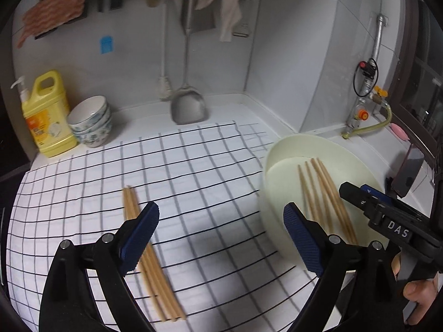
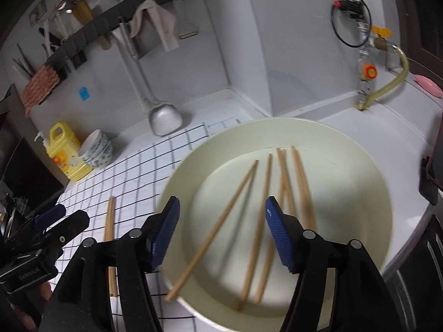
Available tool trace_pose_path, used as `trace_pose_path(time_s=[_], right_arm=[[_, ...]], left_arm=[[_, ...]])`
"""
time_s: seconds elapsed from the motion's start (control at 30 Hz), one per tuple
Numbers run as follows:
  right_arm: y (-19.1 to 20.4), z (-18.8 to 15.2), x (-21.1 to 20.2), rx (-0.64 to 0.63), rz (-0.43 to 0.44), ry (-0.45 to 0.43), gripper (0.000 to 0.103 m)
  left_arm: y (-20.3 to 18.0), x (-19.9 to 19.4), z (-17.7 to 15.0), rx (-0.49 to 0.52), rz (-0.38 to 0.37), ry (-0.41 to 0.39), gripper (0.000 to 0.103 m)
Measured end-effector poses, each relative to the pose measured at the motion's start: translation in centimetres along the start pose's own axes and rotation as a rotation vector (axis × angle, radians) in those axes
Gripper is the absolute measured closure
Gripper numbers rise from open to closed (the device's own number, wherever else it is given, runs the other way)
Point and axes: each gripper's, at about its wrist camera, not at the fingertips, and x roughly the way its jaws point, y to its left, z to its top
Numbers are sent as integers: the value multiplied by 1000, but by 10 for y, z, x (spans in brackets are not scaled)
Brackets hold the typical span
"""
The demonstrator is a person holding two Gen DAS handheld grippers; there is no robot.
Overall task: Organize utensils
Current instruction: 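Move both open tools back over the remaining chopsticks on the cloth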
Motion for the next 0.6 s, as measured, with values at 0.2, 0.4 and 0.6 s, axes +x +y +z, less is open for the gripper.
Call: trace_pose_path(time_s=[0.2, 0.4, 0.6], right_arm=[[35, -7, -1, -57, 49, -21, 37], [62, -15, -3, -109, 83, -38, 36], [90, -27, 1, -166, 102, -36, 31]], left_arm=[[33, -11, -14, -22, 45, -5, 12], [60, -18, -28, -43, 73, 4, 11], [88, -27, -39, -70, 112, -19, 11]])
